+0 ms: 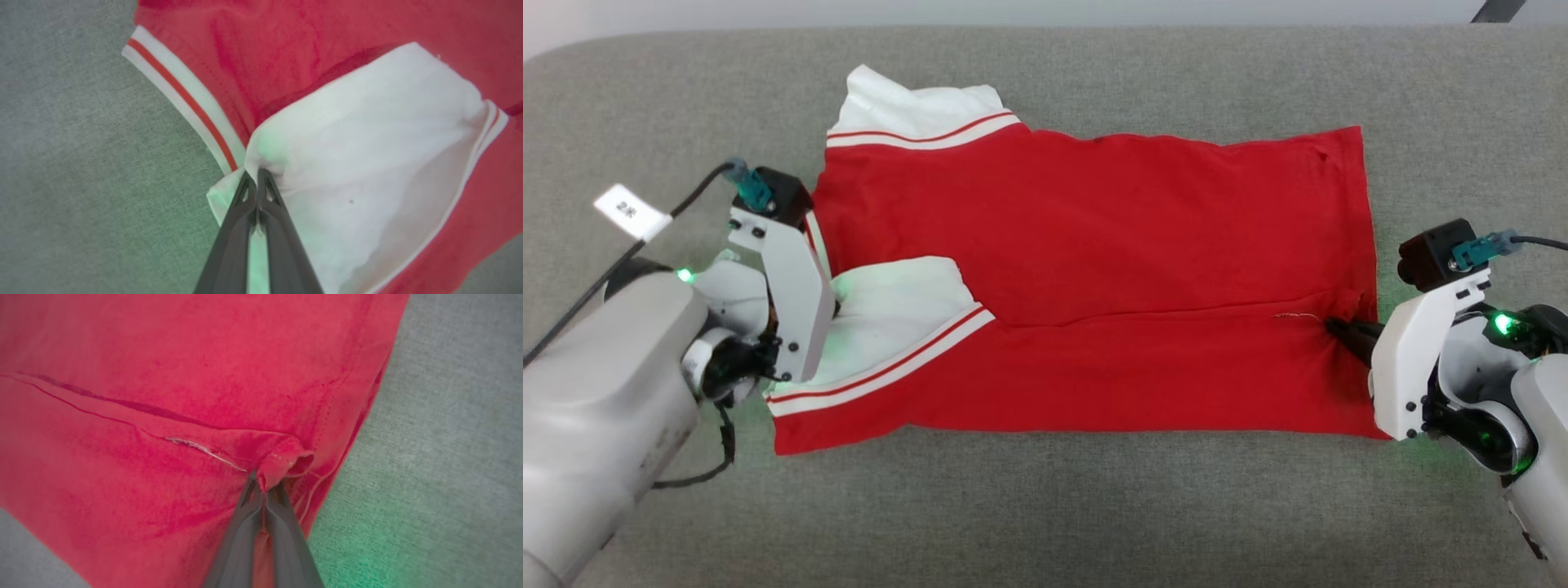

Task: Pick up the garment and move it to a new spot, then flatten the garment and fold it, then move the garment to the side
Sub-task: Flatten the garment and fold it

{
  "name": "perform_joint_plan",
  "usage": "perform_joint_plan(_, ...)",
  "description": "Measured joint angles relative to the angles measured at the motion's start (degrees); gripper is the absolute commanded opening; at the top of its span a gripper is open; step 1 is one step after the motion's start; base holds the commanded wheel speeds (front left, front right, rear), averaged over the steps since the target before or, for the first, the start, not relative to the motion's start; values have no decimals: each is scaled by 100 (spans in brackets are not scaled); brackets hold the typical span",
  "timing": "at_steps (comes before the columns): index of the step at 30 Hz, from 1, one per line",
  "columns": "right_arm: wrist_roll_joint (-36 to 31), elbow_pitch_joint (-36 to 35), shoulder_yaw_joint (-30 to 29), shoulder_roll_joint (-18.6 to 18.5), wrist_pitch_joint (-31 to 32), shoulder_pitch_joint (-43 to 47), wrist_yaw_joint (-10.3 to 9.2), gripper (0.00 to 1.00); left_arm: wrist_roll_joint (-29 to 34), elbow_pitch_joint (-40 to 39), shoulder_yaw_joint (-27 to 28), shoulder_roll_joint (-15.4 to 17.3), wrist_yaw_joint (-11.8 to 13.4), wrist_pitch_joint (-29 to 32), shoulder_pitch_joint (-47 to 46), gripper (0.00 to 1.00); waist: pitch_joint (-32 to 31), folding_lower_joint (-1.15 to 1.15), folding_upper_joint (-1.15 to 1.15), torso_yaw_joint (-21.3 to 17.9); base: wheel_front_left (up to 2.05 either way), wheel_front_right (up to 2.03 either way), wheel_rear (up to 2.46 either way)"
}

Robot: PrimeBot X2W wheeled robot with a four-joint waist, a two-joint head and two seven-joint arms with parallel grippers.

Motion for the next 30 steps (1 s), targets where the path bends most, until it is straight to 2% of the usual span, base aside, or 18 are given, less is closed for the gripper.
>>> perform_joint_plan(1, 4, 45, 29, -5, -21, -36, 0, 9, 0, 88, -9, -44, -30, 20, -42, 100, -12, 0, 0, 2, 0, 0, 0)
perform_joint_plan(3, 34, 105, 80, -12, -44, -81, 0, 45, -8, 237, 0, -118, -69, 21, -105, 100, -45, 0, 0, 12, 0, 0, 0)
perform_joint_plan(4, 54, 129, 85, -18, -92, -93, 0, 84, -5, 283, -8, -143, -87, 20, -140, 100, -68, 0, 0, 21, 0, 0, 0)
perform_joint_plan(5, 54, 129, 85, -18, -92, -93, 0, 84, -5, 283, -8, -143, -87, 20, -140, 100, -68, 0, 0, 21, 0, 0, 0)
perform_joint_plan(6, 71, 149, 90, -27, -129, -93, 0, 100, 3, 308, -7, -159, -120, 11, -176, 100, -94, 0, 0, 32, 0, 0, 0)
perform_joint_plan(12, 85, 83, -30, -146, -523, -56, 0, 100, -40, 349, 97, -169, -92, -12, -314, 100, -289, 0, 0, 144, 0, 0, 0)
perform_joint_plan(18, -118, -156, -664, -172, -1283, 326, 0, 100, -204, -105, 103, -13, 51, 255, -201, 100, -507, 0, 0, 313, 0, 0, 0)
perform_joint_plan(24, -759, -493, -1696, 242, -2137, 846, 0, 100, -485, -709, 51, 235, 467, 706, 242, 100, -710, 0, 0, 454, 0, 0, 0)
perform_joint_plan(30, -1383, -1160, -2446, 828, -2388, 1324, 0, 100, -825, -1094, 108, 452, 854, 889, 671, 100, -798, 0, 0, 408, 0, 0, 0)
